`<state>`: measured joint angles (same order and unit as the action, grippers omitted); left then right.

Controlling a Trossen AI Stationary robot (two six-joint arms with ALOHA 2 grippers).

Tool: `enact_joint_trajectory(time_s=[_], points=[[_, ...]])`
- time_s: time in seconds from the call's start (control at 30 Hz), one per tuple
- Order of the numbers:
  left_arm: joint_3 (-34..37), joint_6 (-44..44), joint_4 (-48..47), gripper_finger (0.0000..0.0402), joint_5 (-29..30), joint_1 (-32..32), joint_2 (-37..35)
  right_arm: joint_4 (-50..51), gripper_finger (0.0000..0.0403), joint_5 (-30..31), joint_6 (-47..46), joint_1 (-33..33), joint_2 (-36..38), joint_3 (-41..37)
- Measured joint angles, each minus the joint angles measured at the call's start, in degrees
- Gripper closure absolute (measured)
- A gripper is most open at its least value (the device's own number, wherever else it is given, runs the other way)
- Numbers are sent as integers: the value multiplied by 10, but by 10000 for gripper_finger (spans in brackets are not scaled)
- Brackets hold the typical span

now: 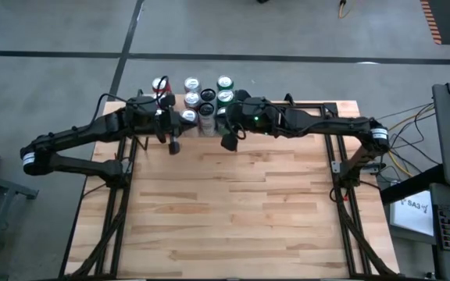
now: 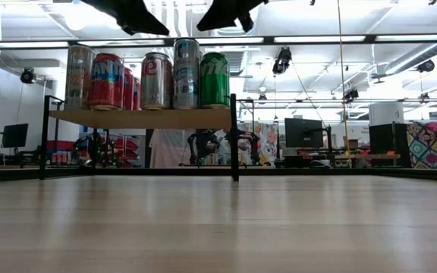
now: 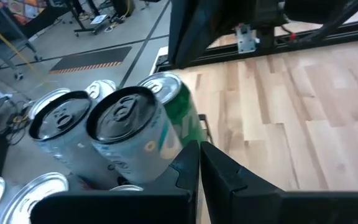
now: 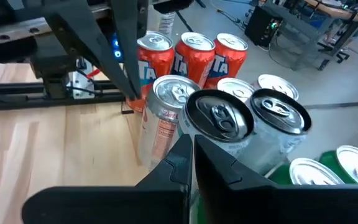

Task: Place canned beverage on shelf
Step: Adjust the red soda can on the shelf

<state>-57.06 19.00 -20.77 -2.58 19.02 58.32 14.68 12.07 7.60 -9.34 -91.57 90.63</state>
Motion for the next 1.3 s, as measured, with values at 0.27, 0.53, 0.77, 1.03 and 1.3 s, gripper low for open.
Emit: enact_joint_trajectory(time_s=[0.27, 0.53, 0.77, 1.03, 1.3], points=[[1, -8, 1, 402, -12, -20, -20, 65, 394, 1, -20, 8, 26, 0], [6, -22, 0, 402, -11, -68, -58, 94, 394, 1, -25, 30, 40, -5], [16, -53, 6, 402, -11, -114, -91, 92, 394, 0, -25, 61, 68, -36], [45, -74, 25, 402, -11, -150, -137, 78, 394, 0, -26, 93, 102, -80], [66, -169, -87, 402, 68, -155, -177, 53, 394, 0, -47, 105, 123, -123]])
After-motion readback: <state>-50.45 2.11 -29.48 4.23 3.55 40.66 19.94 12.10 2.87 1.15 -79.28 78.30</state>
